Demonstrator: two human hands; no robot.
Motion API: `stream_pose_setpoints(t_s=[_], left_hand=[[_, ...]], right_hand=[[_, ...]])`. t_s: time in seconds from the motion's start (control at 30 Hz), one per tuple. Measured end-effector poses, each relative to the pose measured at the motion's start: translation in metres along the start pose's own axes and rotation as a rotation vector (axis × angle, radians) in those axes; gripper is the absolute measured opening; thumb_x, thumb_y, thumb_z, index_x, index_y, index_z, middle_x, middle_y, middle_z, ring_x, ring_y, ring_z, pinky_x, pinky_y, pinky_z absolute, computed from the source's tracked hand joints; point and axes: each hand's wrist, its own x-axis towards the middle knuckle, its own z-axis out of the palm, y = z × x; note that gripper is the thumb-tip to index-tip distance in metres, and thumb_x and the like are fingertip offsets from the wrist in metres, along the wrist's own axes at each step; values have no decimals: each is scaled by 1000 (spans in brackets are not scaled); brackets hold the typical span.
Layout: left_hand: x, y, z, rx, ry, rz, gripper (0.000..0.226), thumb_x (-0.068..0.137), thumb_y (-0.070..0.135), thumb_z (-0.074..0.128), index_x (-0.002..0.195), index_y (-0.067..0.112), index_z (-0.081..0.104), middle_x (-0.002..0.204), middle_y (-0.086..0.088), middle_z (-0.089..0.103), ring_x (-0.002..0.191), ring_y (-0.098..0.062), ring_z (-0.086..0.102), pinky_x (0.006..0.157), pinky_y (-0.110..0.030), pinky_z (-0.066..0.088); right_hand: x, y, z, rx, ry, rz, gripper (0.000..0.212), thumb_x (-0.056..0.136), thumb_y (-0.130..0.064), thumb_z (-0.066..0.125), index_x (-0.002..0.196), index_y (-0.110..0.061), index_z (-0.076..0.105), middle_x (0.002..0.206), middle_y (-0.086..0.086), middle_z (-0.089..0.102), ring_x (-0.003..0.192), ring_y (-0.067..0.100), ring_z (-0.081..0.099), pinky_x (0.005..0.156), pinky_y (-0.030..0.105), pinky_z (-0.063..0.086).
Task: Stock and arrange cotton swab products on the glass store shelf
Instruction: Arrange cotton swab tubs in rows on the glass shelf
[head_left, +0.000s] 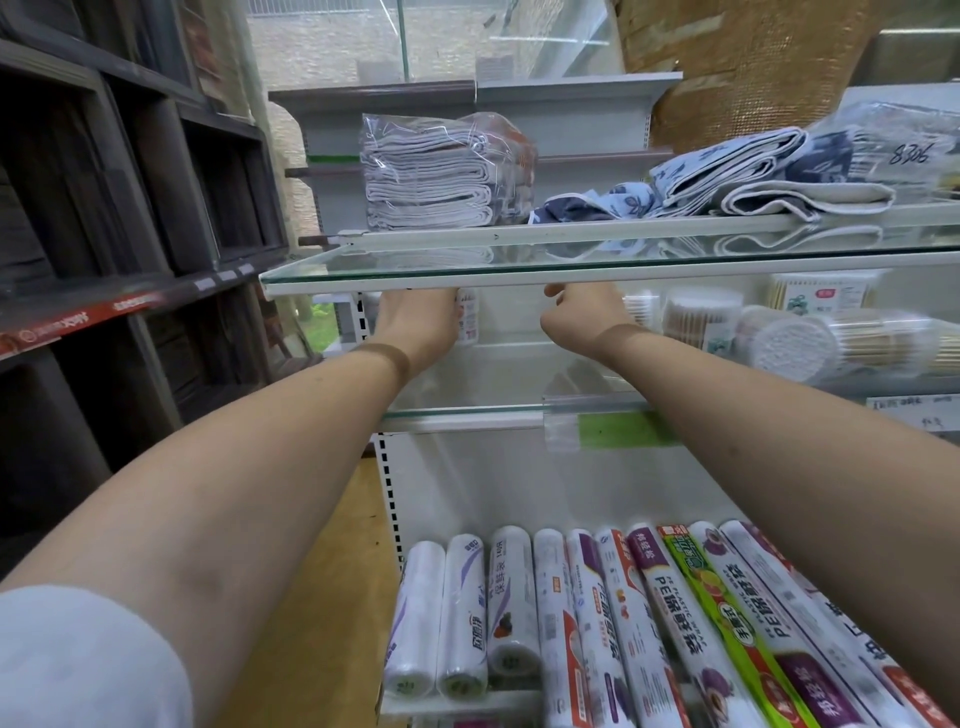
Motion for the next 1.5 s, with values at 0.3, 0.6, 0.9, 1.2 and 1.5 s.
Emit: stream_pose_setpoints(t_s=[0.3, 0.6, 0.9, 1.2, 1.5], left_hand=[[-4, 3, 1, 5, 42, 14, 15, 94, 17, 54, 78, 15, 55, 89, -13, 63, 88, -38, 62, 67, -36, 41], [-31, 36, -11, -61, 54, 37, 40, 95, 32, 55, 134, 27, 60, 115, -10, 72, 110, -36, 62, 96, -42, 48], [-42, 75, -24, -277, -106, -9, 50, 93, 35, 64, 141, 27, 56, 138, -7, 61, 129, -29, 52, 104, -36, 41], [-48, 82, -27, -329, -153, -80, 50, 92, 37, 66, 141, 31, 55, 139, -3, 59, 124, -26, 56, 104, -37, 44], [-49, 60, -32, -333, -138, -107, 50, 93, 36, 67, 141, 30, 54, 133, -6, 61, 116, -28, 59, 94, -32, 45]], right_hand=[[0, 0, -1, 11, -16, 9, 56, 89, -10, 47, 144, -15, 51, 144, 10, 51, 127, 30, 50, 102, 29, 43], [-23, 8, -25, -323, -17, -126, 54, 90, -13, 46, 142, -24, 49, 122, 6, 61, 111, 31, 56, 81, 30, 48], [-52, 40, -72, -664, 37, -214, 23, 88, -24, 53, 110, -19, 55, 115, 9, 63, 109, 31, 58, 82, 33, 41], [-60, 47, -89, -430, -34, -57, 52, 79, -28, 56, 129, -15, 58, 106, 10, 67, 98, 30, 63, 88, 33, 54], [-45, 37, -62, 196, -124, 1, 78, 79, -50, 78, 144, -19, 47, 129, 0, 57, 115, 19, 57, 98, 29, 45]])
